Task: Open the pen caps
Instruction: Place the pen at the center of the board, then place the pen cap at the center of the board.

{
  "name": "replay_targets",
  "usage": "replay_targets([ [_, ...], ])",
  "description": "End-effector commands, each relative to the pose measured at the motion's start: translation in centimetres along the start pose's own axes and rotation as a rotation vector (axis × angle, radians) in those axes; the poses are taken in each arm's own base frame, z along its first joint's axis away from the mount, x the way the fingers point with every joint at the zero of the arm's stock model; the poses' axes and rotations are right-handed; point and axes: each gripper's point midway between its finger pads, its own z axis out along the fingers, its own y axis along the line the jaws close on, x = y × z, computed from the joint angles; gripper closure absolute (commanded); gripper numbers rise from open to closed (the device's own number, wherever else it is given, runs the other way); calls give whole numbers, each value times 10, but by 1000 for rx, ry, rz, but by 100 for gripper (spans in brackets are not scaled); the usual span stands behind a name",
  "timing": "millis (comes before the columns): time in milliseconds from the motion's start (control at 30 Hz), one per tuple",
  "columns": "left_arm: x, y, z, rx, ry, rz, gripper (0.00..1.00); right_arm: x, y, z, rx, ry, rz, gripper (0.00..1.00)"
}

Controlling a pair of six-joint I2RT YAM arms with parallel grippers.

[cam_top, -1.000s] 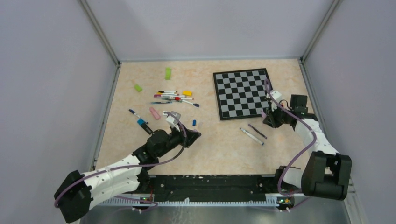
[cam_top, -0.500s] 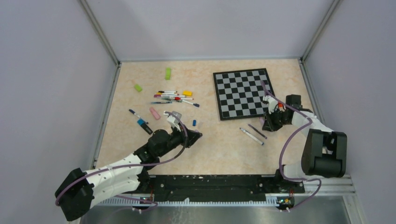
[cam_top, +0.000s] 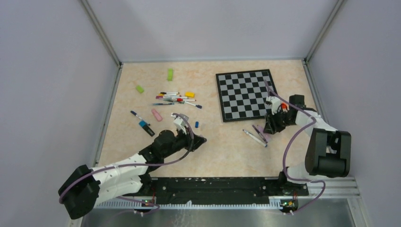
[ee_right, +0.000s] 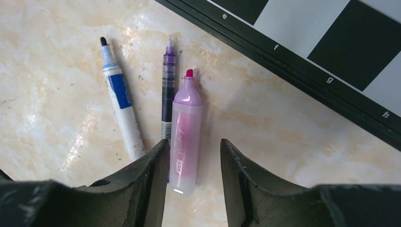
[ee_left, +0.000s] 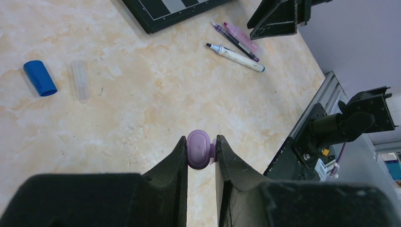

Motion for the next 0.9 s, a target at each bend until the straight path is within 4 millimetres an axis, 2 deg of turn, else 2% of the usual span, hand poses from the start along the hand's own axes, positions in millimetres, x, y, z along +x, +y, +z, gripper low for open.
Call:
replay_targets([
  [0,-16,-12,10,21,0,28,86,-42,9,-26,10,-139,-76,57],
  [233,-11,15,33,-158,91,36,87,-66,30,-51,4,-276,-159,56],
  [533,7,93,66,-664,316,53,89,-79,41,-66,9,-352,-213,56],
  [633,7,103,81,-707,343,103,87,-81,44,-69,11,-365,-223,56],
  [767,2,115,92,-757,357,167,79,-82,44,-72,21,-373,-234,56],
  [867,6,117,100,-753,395,186,75,-81,43,-72,28,-370,-234,56],
])
